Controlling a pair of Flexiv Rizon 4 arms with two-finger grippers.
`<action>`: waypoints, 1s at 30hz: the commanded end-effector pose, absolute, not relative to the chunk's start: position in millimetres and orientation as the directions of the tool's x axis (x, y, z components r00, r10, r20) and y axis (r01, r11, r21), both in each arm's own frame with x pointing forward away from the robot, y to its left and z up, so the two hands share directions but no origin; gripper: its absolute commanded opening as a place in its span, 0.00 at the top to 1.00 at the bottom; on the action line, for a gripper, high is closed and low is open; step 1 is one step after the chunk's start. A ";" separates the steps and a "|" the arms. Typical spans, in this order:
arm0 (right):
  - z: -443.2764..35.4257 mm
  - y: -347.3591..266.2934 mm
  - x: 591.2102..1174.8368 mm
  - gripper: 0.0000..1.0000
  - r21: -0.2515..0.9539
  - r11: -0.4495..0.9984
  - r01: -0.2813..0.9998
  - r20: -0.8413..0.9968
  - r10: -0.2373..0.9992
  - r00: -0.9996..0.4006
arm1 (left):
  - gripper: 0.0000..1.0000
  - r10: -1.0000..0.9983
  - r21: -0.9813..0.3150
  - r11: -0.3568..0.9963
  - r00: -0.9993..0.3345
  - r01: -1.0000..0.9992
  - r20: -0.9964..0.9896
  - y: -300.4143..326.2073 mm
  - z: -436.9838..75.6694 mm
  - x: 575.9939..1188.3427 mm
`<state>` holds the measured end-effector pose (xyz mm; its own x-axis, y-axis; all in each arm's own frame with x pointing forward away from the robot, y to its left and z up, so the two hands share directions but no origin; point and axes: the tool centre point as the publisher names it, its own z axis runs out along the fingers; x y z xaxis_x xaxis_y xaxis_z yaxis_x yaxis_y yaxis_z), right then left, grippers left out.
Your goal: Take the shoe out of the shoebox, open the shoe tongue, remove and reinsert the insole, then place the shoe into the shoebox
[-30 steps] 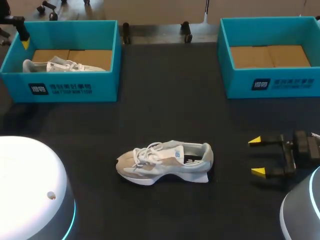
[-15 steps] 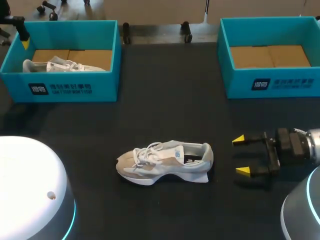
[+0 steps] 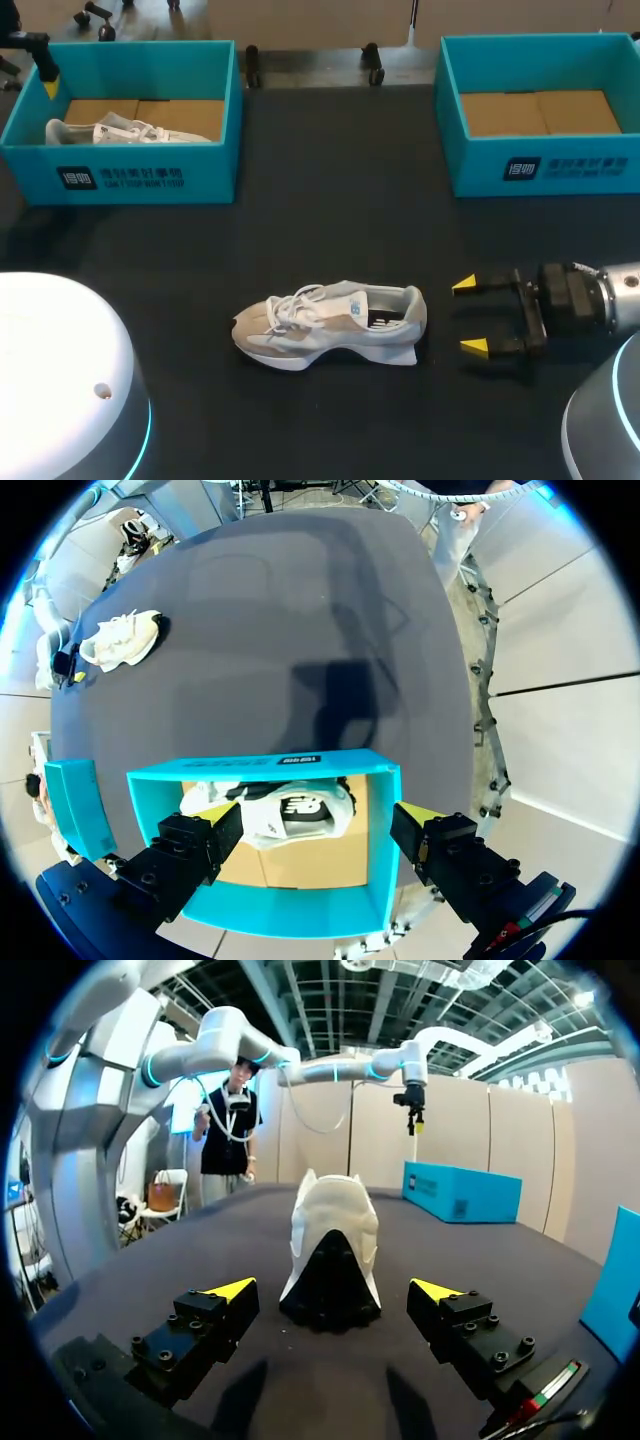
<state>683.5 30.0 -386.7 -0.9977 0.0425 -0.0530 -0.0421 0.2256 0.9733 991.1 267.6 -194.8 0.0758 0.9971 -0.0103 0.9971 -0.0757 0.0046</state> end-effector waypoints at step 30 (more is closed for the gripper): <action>-402.8 104.7 692.7 0.00 0.967 0.254 0.001 0.005 -0.017 -1.000 | 0.00 0.997 0.007 -0.077 0.077 0.997 -0.009 268.0 -194.4 990.0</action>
<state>688.3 98.2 -398.5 -0.9999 -0.0103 0.0069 0.0041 0.2540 0.9672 991.1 267.5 -194.9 0.0758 0.9971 -0.0104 0.9971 -0.0758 0.0046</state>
